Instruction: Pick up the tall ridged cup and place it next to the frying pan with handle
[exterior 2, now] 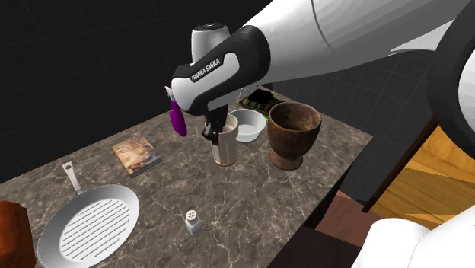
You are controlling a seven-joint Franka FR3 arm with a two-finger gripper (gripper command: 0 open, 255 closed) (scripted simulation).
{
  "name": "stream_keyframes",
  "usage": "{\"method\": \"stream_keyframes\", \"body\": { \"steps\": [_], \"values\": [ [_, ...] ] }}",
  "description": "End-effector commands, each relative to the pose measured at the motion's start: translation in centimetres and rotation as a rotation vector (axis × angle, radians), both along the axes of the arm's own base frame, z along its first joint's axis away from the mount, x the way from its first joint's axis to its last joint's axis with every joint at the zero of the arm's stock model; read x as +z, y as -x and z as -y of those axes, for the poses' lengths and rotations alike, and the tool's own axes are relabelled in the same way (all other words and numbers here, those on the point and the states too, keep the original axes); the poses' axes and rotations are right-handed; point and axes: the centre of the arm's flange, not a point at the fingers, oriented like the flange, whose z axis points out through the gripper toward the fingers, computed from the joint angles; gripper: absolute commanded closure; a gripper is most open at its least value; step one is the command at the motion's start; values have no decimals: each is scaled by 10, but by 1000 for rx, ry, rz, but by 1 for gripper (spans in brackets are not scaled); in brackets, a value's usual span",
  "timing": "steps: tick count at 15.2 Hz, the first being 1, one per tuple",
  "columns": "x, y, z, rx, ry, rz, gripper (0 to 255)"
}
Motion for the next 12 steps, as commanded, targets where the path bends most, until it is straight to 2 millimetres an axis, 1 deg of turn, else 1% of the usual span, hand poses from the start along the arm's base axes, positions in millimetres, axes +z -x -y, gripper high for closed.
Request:
{"method": "stream_keyframes", "body": {
  "steps": [1, 12],
  "values": [
    [10, 0, 1, 0, 0, 0, 255],
    [68, 0, 1, 0, 0, 0, 255]
  ]
}}
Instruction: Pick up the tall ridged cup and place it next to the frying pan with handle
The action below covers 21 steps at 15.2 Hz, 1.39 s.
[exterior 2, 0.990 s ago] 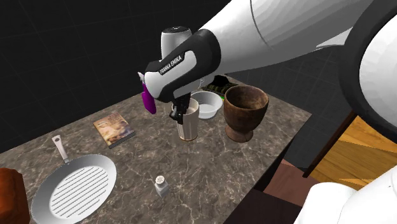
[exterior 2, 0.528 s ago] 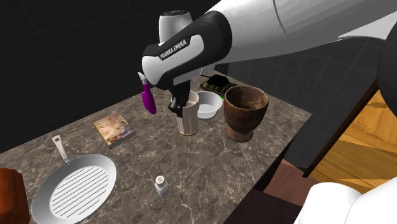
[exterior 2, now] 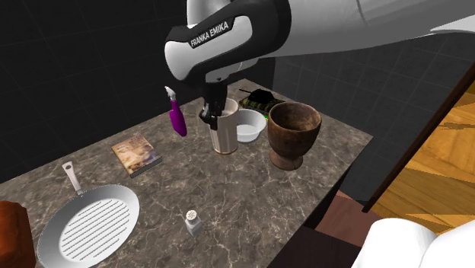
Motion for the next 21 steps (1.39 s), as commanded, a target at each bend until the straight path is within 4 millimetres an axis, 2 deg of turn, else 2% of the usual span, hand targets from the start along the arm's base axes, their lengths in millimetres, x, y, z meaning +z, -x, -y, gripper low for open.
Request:
{"method": "stream_keyframes", "body": {
  "steps": [1, 18, 19, 21],
  "values": [
    [11, 0, 0, 0, 0, 0, 255],
    [100, 0, 0, 0, 0, 0, 255],
    [102, 0, 0, 0, 0, 0, 255],
    [102, -26, -4, 0, 0, 0, 255]
  ]
}}
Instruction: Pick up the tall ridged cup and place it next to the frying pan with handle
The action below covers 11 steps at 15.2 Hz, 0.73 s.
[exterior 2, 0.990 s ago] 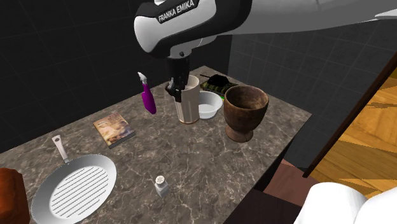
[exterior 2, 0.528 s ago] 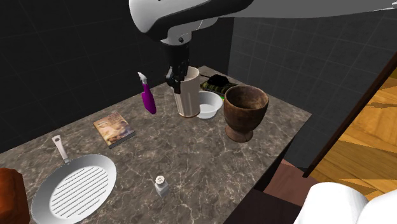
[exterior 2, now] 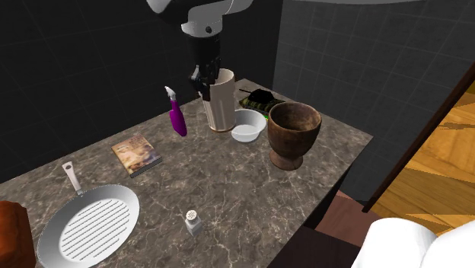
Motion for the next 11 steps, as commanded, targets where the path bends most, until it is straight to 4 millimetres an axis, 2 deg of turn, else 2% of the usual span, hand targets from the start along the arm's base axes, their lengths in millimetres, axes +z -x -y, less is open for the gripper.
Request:
{"method": "stream_keyframes", "body": {
  "steps": [1, 11],
  "values": [
    [1, -25, -4, 1, 0, 0, 255],
    [3, -155, -24, 1, 0, 0, 255]
  ]
}}
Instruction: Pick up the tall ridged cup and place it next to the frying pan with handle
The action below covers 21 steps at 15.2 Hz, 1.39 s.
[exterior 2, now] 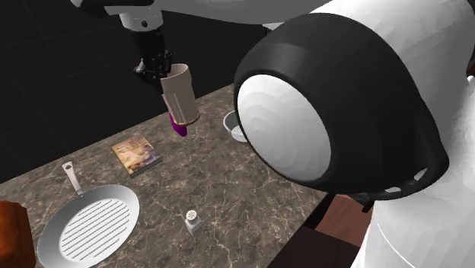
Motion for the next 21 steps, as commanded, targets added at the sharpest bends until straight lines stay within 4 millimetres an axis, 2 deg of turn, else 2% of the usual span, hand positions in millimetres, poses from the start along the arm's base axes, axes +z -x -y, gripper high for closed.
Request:
{"method": "stream_keyframes", "body": {
  "steps": [1, 21],
  "values": [
    [0, -35, -5, 1, 0, 1, 255],
    [-106, -35, -5, 1, 0, 1, 255]
  ]
}}
